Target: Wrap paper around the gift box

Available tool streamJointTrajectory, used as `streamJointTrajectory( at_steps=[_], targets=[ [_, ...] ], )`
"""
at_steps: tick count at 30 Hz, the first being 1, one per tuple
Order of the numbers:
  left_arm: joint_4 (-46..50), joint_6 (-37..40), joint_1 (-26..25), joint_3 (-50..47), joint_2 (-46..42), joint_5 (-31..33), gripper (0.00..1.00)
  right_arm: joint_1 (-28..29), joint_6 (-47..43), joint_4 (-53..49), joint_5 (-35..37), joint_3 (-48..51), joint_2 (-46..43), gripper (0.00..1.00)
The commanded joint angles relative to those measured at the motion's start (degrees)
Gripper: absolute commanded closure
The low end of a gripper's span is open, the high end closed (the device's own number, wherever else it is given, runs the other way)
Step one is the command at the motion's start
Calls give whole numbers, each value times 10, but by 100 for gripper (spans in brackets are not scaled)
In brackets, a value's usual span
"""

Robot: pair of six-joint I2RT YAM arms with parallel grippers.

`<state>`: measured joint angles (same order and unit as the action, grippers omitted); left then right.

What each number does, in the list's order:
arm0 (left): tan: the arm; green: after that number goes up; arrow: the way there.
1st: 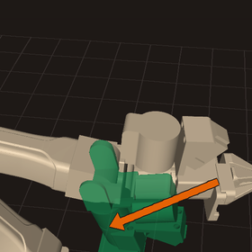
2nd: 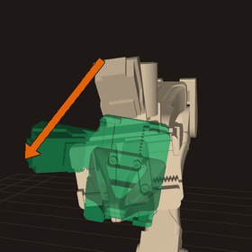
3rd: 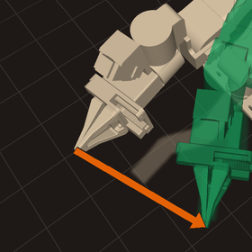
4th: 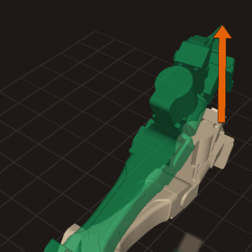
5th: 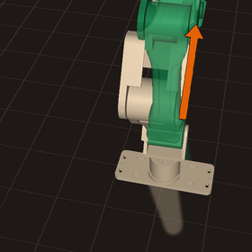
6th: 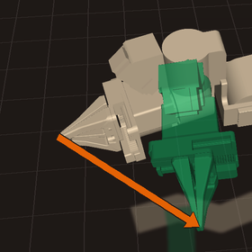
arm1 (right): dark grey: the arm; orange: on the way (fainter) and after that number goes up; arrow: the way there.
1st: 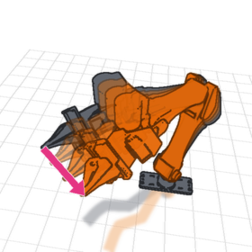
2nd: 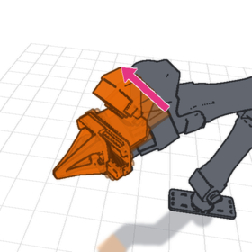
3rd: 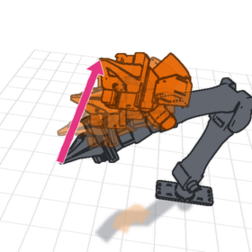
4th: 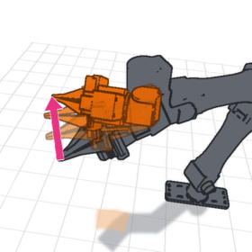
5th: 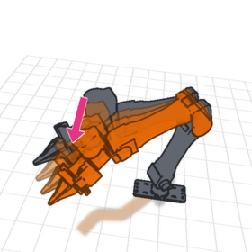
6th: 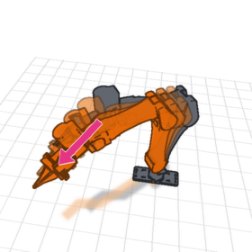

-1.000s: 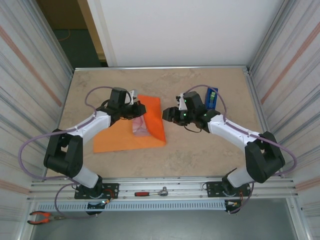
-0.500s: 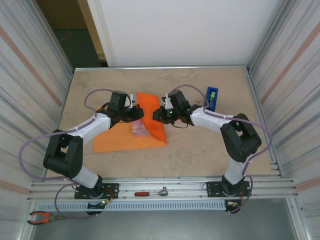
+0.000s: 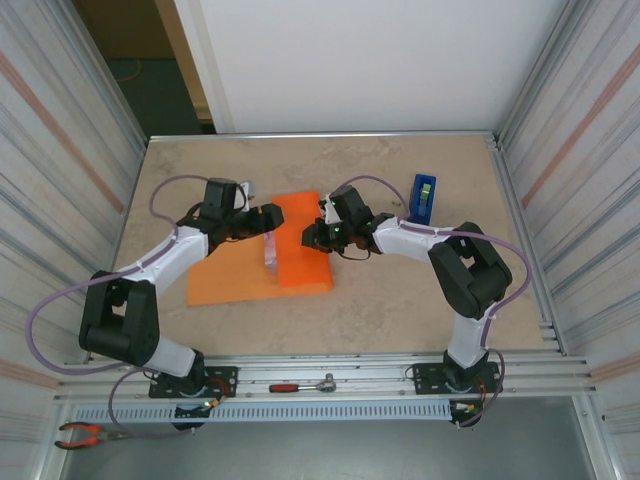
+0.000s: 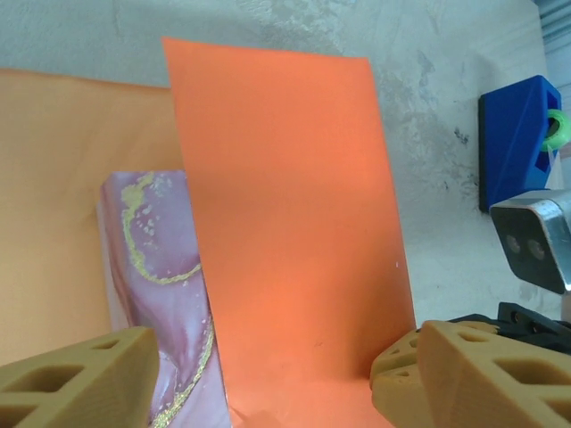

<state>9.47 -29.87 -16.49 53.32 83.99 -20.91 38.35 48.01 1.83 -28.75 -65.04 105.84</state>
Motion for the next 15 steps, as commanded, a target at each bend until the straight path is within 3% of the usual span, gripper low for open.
streamJointTrajectory(
  at_steps=[1, 15],
  targets=[
    [10, 2, 0, -15, -6, 13, 18, 1, 9, 7, -3, 9, 12, 85],
    [-6, 2, -37, -25, 57, 43, 9, 2, 14, 8, -2, 8, 9, 84]
  ],
)
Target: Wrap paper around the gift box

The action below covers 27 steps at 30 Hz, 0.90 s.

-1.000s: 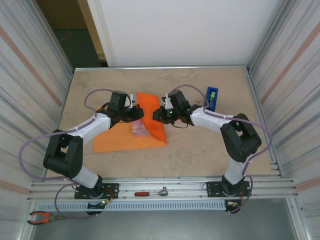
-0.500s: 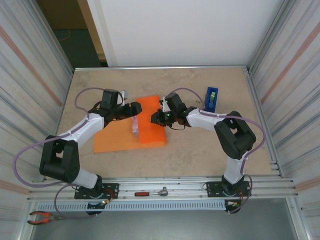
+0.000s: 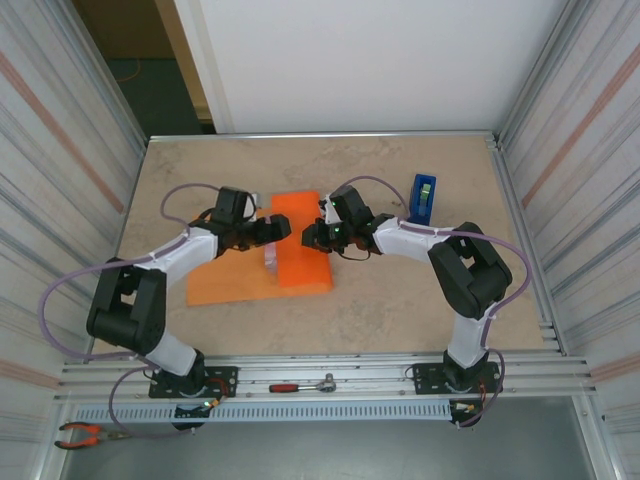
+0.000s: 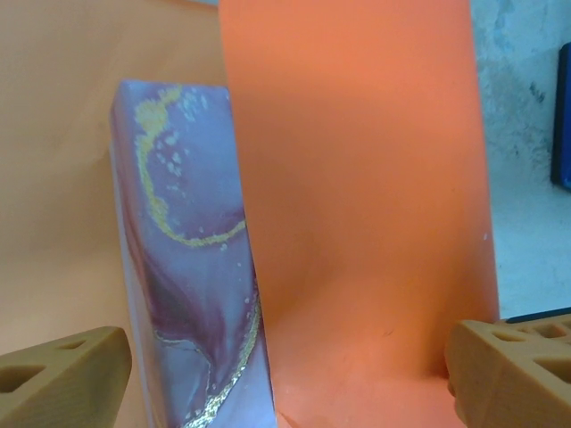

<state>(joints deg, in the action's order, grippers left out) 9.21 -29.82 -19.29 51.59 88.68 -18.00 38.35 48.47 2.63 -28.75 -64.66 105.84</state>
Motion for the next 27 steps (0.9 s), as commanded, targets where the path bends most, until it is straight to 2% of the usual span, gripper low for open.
streamJointTrajectory(
  at_steps=[1, 4, 8, 12, 18, 21, 24, 27],
  targets=[
    [-3, 2, -14, -8, 13, 18, 10, 2, 9, 0, -3, 3, 8, 85],
    [-15, -2, -25, -21, 18, 23, 18, -1, 8, -3, -7, 3, -2, 84],
    [-28, -3, -35, -30, 29, 23, 33, -14, -1, -4, -10, 13, -43, 82],
    [-40, -9, -47, -34, 41, 20, 39, -29, -26, -35, 9, 30, -97, 81],
    [-69, -46, -90, -35, 45, 18, 41, -66, -44, -35, 39, 98, -179, 81],
    [-80, -88, -114, -37, 43, 26, 43, -82, -49, -36, 52, 126, -208, 80],
    [-87, -120, -129, -40, 47, 43, 44, -83, -66, -62, 82, 129, -220, 81],
    [-97, -142, -130, -46, 52, 56, 44, -84, -75, -76, 82, 128, -216, 85]
  ],
)
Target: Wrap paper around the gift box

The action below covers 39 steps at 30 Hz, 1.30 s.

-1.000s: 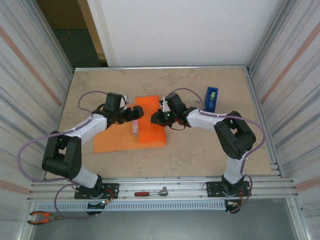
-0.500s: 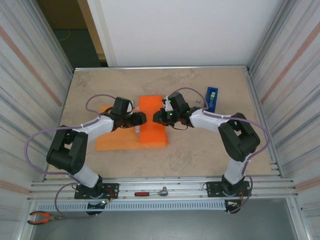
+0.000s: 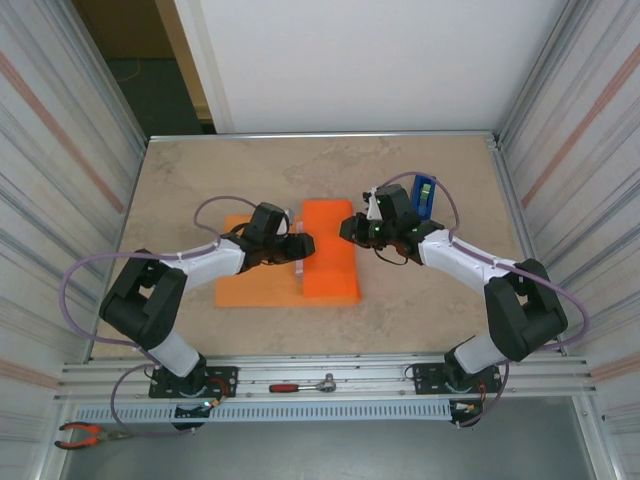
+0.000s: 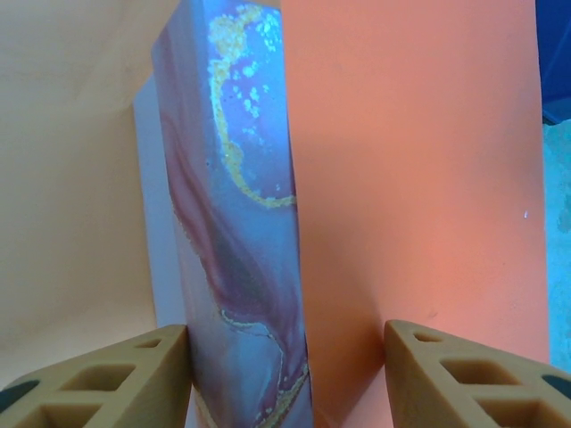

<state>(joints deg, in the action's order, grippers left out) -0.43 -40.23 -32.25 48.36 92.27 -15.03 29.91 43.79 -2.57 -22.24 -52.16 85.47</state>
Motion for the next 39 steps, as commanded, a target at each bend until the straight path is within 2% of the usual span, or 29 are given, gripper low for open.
streamJointTrajectory(
  at_steps=[1, 5, 8, 12, 21, 23, 28, 32, 39],
  targets=[
    [1, -36, 1, -13, 19, 32, 44, 1, -29, -28, 13, -1, -5, 86],
    [16, -22, 2, -1, 25, 46, 45, 7, -27, -36, -13, -21, 39, 99],
    [21, -11, 6, 1, 27, 47, 46, 18, -18, -16, -19, -22, 59, 100],
    [18, -6, 10, -4, 25, 46, 52, 33, -10, -3, -20, -28, 79, 100],
    [7, -2, 9, -6, 26, 35, 56, 45, -4, 5, -11, -25, 107, 100],
    [12, 2, 11, -2, 19, 34, 54, 43, -3, 6, -8, -19, 109, 100],
    [38, 25, 29, 20, -10, 30, 38, 41, -1, 8, -6, -4, 108, 100],
    [57, 39, 49, 41, -20, 23, 30, 40, 1, 10, -4, 4, 106, 100],
    [64, 48, 56, 75, 10, -13, 25, 41, 4, 14, -6, 11, 107, 100]
  ],
)
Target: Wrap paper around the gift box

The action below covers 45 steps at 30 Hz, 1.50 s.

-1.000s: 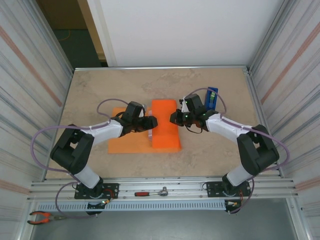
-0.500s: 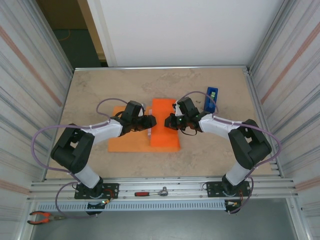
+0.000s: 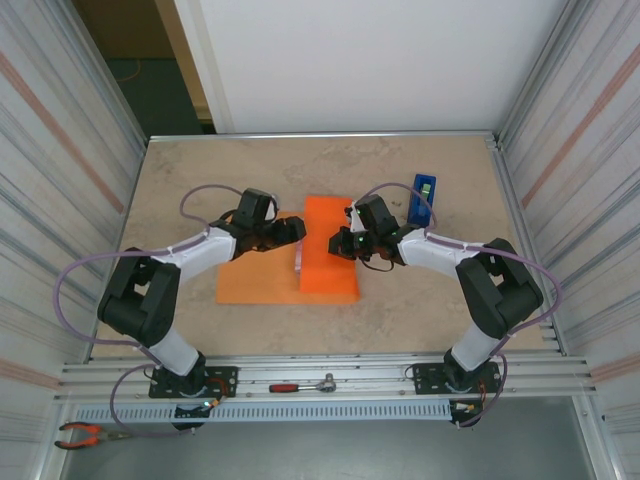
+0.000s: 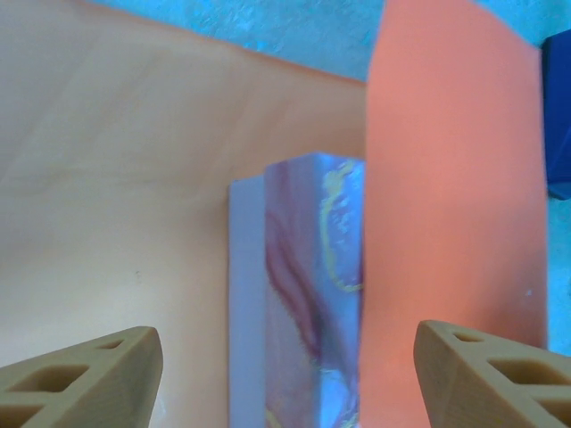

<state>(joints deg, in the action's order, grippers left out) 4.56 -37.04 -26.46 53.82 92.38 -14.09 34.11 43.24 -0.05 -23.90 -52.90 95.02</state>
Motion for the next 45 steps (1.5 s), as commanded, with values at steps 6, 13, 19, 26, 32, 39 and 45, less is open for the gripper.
streamJointTrajectory(
  at_steps=[6, 13, 19, 26, 32, 39, 45],
  targets=[
    [-1, 10, -15, 25, 37, -33, 22, 0, 9, -11, 11, 18, 11, 100],
    [-11, 1, -35, 10, 52, -26, 21, 0, 10, -10, 11, 19, 12, 100],
    [-37, -17, -41, -32, 41, -11, 33, -1, 11, -10, 7, 13, 13, 100],
    [-45, -22, -43, -56, 32, 0, 41, -23, 2, -64, 2, -48, -9, 96],
    [-48, -23, -45, -66, 28, 10, 43, -58, -36, -157, 62, -119, -79, 61],
    [-52, -26, -48, -74, 26, 19, 46, -154, -68, -207, 185, -93, -141, 44],
    [-49, -26, -48, -74, 28, 24, 47, -301, -54, -166, 69, -61, -118, 44]
  ],
)
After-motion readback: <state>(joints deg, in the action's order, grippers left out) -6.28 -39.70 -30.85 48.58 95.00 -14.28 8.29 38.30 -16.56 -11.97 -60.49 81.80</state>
